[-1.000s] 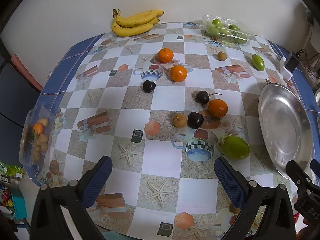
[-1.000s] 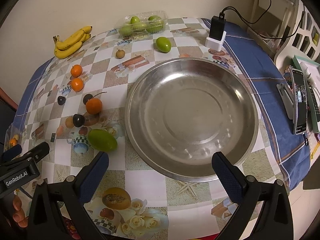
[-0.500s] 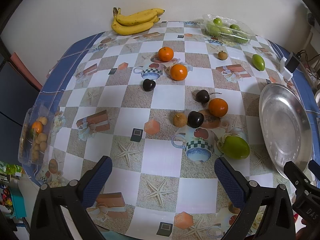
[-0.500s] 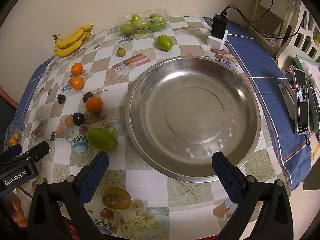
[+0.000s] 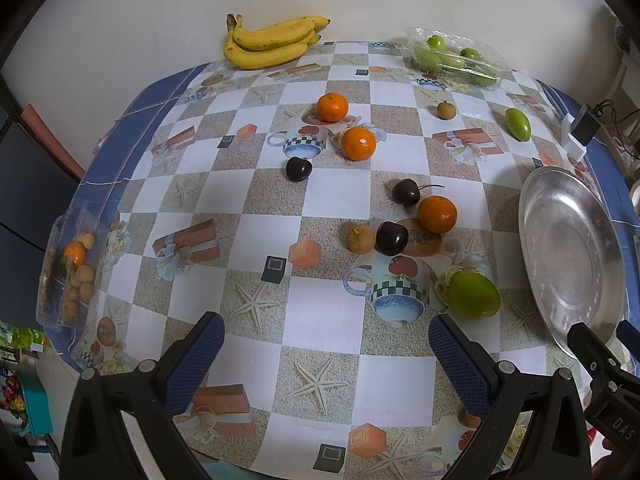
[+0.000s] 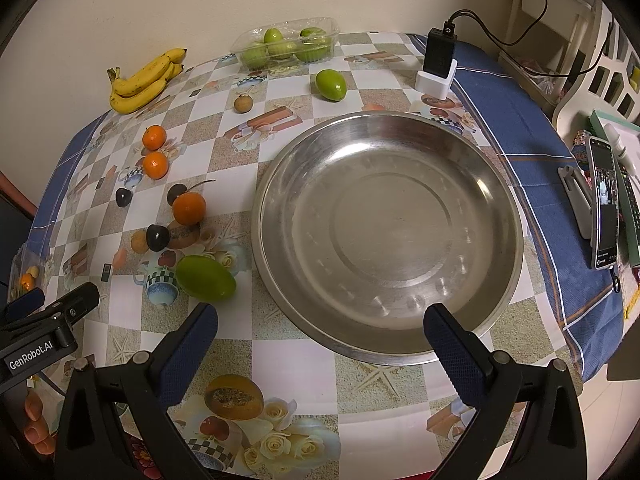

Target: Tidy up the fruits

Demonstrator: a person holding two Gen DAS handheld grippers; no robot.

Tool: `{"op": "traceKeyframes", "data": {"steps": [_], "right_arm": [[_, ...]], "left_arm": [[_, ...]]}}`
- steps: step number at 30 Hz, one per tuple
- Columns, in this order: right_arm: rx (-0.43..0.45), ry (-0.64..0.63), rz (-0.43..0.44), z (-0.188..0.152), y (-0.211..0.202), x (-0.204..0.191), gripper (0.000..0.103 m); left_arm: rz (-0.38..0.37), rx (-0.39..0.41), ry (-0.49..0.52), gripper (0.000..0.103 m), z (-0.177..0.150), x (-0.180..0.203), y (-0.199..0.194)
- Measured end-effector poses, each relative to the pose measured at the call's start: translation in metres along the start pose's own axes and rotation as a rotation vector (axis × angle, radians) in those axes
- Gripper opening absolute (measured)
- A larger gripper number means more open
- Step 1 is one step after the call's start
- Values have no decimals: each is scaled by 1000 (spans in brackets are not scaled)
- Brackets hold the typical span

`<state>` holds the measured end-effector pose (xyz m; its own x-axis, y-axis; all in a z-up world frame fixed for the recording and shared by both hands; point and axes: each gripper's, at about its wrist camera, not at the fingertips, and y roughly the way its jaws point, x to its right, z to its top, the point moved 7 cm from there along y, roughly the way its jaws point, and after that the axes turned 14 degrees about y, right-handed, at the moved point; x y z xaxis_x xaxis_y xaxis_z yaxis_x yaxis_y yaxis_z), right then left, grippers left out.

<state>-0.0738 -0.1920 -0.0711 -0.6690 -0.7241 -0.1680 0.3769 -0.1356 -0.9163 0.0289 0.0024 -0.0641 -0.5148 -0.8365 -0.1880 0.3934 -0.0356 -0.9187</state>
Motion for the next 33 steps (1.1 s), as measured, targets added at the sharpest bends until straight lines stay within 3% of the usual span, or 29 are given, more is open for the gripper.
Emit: {"op": "traceKeyframes", "data": {"steps": [21, 27, 33], "right_arm": [[-4, 2, 19, -2, 2, -1, 103], [16, -8, 49, 10, -6, -10, 103], [53, -48, 124, 22, -22, -32, 103]], "left_arm": [[-29, 28, -11, 103, 6, -4, -4], [57, 106, 15, 103, 22, -18, -20], [56, 143, -28, 103, 45, -31, -29]]}}
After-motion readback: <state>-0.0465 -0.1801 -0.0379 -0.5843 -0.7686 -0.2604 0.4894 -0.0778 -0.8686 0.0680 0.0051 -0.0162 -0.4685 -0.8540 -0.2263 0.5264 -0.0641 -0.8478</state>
